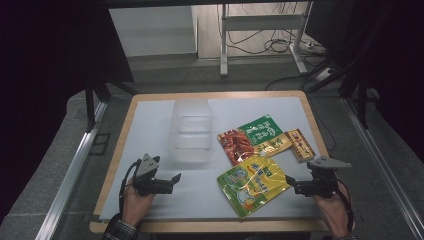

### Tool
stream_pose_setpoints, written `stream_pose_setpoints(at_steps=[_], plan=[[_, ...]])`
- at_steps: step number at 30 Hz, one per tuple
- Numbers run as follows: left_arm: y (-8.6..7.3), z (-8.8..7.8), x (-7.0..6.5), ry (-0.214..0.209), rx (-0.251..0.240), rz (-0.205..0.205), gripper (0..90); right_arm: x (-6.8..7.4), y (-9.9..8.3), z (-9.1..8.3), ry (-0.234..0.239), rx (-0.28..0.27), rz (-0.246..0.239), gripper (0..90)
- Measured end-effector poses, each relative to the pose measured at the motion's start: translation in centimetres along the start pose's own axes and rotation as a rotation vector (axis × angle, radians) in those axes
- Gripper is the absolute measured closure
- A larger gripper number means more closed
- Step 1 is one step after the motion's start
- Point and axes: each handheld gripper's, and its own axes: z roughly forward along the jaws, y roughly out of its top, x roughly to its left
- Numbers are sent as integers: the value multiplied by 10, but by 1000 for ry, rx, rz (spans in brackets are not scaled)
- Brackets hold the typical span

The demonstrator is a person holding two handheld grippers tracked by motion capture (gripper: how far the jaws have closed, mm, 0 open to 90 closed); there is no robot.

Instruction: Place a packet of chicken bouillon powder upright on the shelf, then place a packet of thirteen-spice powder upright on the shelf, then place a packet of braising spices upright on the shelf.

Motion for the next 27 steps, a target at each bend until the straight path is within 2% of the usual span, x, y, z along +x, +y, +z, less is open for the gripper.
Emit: stream_pose_setpoints(at_steps=[4, 10, 14, 20, 27], plan=[[0, 3, -5, -8, 18, 23, 0, -2, -1, 0, 16, -2, 7, 1], [1, 5, -9, -5, 37, 49, 0, 1, -1, 6, 25, 36, -26, 1], [3, 3, -10, -8, 23, 46, 0, 1, -2, 6, 29, 43, -27, 0], [3, 4, -11, -12, 29, 39, 0, 0, -2, 6, 28, 37, -24, 0], [3, 7, -13, -17, 67, 36, 0, 0, -2, 6, 30, 39, -23, 1]])
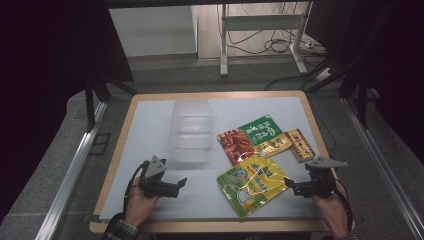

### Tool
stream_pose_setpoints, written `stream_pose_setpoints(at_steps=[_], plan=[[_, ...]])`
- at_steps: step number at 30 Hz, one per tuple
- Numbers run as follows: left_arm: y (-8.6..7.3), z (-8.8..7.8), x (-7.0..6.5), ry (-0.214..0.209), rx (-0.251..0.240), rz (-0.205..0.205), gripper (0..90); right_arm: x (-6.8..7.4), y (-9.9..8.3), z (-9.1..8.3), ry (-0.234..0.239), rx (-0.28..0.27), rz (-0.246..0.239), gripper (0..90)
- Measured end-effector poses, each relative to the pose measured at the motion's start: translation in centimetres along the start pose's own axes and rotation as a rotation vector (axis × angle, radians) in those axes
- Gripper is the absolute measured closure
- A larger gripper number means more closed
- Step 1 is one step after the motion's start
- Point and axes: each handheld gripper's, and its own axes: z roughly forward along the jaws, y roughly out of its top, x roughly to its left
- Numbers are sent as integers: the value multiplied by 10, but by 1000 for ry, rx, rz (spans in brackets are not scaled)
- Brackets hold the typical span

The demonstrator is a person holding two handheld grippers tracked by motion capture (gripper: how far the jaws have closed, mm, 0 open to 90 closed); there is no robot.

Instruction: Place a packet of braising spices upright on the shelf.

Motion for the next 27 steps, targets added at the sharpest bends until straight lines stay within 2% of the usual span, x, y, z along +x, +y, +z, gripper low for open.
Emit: stream_pose_setpoints(at_steps=[6, 12, 14, 16, 17, 18, 21, 27], plan=[[2, -2, -3, -24, -1, 3, 4, 0, 0, 1, -6, 6, -3, 1], [6, -6, -8, -24, -6, 17, 67, 0, 0, 0, -8, 1, 0, 1], [7, -7, -12, -23, -9, 36, 125, 0, 0, 1, -7, 6, -2, 1], [8, -7, -16, -26, -9, 57, 144, 0, 0, 1, -7, 6, -2, 1], [9, -7, -19, -43, -16, 64, 197, 0, 0, 1, -8, 7, -4, 1], [9, -7, -19, -43, -16, 64, 223, 0, 0, 1, -8, 7, -4, 1], [11, -7, -24, -78, -23, 75, 293, 0, 0, 1, -8, 8, -5, 1], [14, -8, -31, -108, -31, 84, 411, 0, 0, 1, -8, 7, -9, 1]])
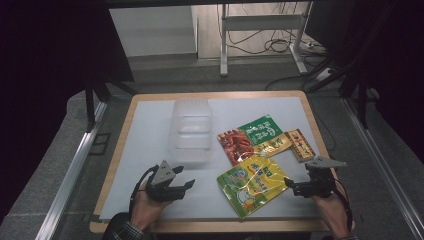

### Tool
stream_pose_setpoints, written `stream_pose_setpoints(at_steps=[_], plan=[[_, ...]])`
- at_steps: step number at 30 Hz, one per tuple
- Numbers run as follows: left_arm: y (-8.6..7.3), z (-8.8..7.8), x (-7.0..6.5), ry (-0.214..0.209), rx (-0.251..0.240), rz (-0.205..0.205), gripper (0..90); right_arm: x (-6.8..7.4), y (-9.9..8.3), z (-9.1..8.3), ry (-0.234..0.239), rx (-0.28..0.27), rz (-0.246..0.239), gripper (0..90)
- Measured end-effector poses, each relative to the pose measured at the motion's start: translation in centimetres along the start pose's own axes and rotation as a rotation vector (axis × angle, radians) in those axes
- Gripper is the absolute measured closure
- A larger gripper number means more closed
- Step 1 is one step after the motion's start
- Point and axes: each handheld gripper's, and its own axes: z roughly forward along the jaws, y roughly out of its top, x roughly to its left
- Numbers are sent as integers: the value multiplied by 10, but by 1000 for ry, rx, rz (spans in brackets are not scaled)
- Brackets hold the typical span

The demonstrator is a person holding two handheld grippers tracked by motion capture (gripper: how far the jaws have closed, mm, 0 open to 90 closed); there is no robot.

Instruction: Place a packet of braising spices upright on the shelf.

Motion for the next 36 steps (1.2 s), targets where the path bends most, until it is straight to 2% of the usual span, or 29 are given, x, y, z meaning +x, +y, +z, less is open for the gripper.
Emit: stream_pose_setpoints(at_steps=[2, 3, 7, 14, 22, 25, 36], plan=[[1, 0, -1, -5, -4, -3, 435, 0, 0, 0, 2, 1, 1, 1], [1, 0, -1, -10, -5, -5, 476, 0, 0, 0, 2, 2, 1, 1], [4, 0, -4, -55, -9, -17, 552, 0, 0, 0, 2, 2, -1, 1], [9, 6, -12, -103, 3, -1, 700, 0, 0, 1, 1, 4, -3, 1], [14, 14, -22, -119, 21, 21, 864, 0, 0, 1, 3, 1, -5, 1], [16, 17, -24, -132, 25, 21, 896, 0, 0, 1, 3, 1, -7, 2], [22, 31, -38, -176, 47, 43, 898, 1, 1, 1, 6, 0, -15, 2]])
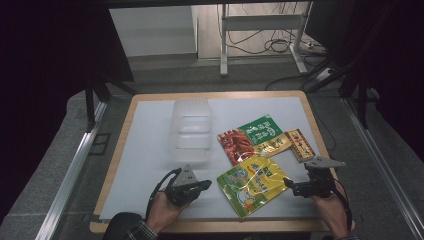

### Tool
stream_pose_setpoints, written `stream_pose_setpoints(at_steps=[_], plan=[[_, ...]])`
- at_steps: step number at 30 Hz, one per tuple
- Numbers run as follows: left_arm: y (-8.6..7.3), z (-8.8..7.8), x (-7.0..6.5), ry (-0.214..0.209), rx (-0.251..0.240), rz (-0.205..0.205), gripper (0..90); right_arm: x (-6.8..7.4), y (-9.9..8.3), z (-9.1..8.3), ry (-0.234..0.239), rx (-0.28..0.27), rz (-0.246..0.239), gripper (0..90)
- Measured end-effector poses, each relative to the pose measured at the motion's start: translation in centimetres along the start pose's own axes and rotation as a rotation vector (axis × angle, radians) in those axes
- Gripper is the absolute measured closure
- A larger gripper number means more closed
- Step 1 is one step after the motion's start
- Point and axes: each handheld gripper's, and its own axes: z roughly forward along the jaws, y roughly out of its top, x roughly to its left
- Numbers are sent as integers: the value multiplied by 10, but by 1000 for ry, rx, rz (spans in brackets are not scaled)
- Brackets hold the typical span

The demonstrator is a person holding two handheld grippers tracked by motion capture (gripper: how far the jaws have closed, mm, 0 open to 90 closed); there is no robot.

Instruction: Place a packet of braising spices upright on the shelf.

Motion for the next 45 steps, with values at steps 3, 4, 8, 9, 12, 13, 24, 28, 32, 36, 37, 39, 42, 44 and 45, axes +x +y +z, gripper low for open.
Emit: stream_pose_setpoints(at_steps=[3, 4, 8, 9, 12, 13, 24, 28, 32, 36, 37, 39, 42, 44, 45], plan=[[2, 3, -3, -3, 0, 10, 898, 0, 0, 0, 1, 1, -2, 2], [2, 4, -4, -3, 0, 16, 899, 1, 0, 0, 1, 1, -3, 2], [6, 13, -11, -14, 5, 37, 898, 1, 0, 1, 0, 4, -7, 3], [6, 13, -11, -14, 5, 37, 899, 1, 0, 1, 0, 4, -7, 3], [8, 21, -15, -23, 9, 47, 899, 1, 0, 1, 0, 5, -9, 3], [8, 21, -15, -23, 9, 47, 899, 1, 0, 1, 1, 5, -9, 3], [16, 44, -27, -54, 4, 64, 899, 2, 1, 2, 3, 9, -14, 4], [18, 50, -29, -54, 8, 62, 899, 2, 1, 2, 3, 9, -14, 4], [18, 58, -30, -58, 11, 59, 899, 2, 1, 2, 5, 10, -16, 4], [17, 65, -31, -57, 25, 58, 899, 2, 1, 3, 7, 11, -20, 5], [17, 67, -31, -57, 29, 61, 899, 2, 1, 3, 7, 11, -20, 5], [16, 71, -32, -57, 44, 62, 898, 2, 1, 3, 8, 11, -21, 5], [12, 75, -31, -60, 51, 76, 899, 2, 1, 3, 8, 13, -21, 5], [11, 76, -30, -58, 64, 86, 900, 3, 1, 3, 9, 12, -21, 5], [11, 76, -30, -58, 64, 86, 900, 3, 1, 3, 9, 12, -21, 5]])
